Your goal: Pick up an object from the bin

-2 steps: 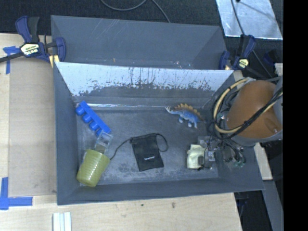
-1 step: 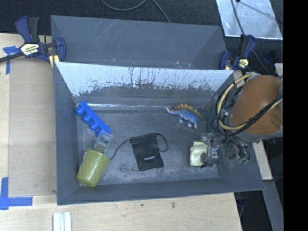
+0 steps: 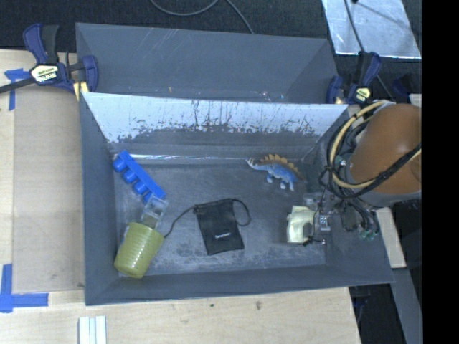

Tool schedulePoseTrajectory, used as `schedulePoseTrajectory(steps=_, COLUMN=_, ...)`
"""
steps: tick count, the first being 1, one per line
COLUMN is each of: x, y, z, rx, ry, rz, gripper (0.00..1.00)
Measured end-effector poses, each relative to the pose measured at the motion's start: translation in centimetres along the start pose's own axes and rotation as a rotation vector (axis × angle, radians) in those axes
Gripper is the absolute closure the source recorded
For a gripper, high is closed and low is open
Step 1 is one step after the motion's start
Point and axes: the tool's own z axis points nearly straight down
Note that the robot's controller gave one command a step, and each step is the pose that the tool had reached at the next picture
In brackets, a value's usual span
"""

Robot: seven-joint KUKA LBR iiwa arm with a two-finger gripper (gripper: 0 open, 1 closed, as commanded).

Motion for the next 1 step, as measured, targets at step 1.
schedulePoseTrajectory(steps=1, x=-0.14, y=-0.02, z=-1.7, rx=0.001, ry=-0.006, rz=0.0, gripper=1.0)
